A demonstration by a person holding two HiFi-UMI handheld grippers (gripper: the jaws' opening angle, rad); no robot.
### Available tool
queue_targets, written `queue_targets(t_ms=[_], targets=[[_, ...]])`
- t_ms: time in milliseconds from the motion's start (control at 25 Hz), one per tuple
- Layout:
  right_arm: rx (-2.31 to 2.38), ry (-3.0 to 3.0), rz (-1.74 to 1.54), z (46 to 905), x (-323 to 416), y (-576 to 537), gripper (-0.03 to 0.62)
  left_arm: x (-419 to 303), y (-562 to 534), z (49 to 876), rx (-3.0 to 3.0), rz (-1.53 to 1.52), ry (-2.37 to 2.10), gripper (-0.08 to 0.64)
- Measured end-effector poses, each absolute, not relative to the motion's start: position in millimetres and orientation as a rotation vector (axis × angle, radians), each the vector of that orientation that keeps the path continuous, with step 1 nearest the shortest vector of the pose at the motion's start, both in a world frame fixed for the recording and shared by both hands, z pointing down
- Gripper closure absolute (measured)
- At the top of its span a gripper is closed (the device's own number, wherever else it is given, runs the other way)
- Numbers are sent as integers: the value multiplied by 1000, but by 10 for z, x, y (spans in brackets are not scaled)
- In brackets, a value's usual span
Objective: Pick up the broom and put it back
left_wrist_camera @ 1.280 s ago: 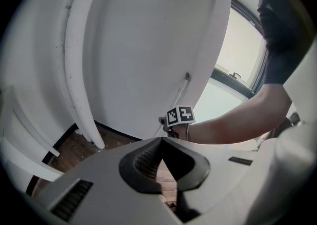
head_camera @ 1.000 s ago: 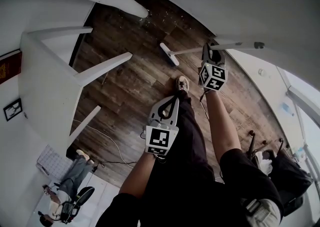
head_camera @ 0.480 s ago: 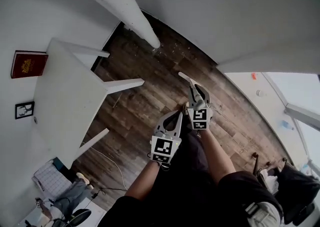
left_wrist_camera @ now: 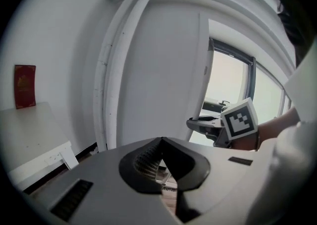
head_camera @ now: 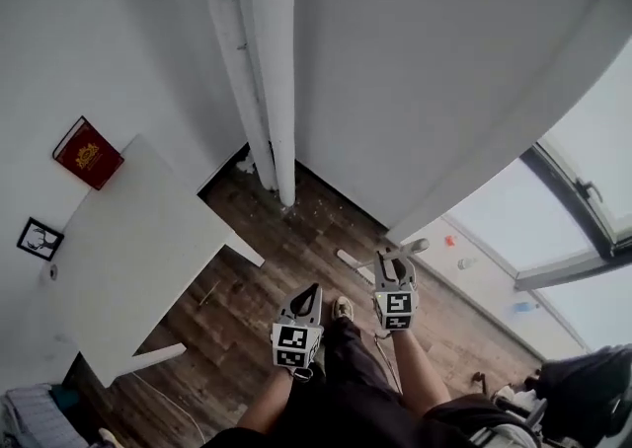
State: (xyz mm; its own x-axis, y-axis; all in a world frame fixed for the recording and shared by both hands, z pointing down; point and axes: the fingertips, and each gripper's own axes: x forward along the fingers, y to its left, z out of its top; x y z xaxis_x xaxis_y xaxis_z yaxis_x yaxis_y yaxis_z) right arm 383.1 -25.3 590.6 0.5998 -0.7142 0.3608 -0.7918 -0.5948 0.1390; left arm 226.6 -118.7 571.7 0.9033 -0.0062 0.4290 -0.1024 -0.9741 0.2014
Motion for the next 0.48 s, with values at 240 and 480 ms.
queue_targets(t_ms=[240,480], targets=[[2597,-1226,293,5305,2951,-67,491,1867,-1160,5492,2871,550,4,558],[2642,-1204,392,5279,2274,361,491,1748,-775,5384,2881,551,164,558]])
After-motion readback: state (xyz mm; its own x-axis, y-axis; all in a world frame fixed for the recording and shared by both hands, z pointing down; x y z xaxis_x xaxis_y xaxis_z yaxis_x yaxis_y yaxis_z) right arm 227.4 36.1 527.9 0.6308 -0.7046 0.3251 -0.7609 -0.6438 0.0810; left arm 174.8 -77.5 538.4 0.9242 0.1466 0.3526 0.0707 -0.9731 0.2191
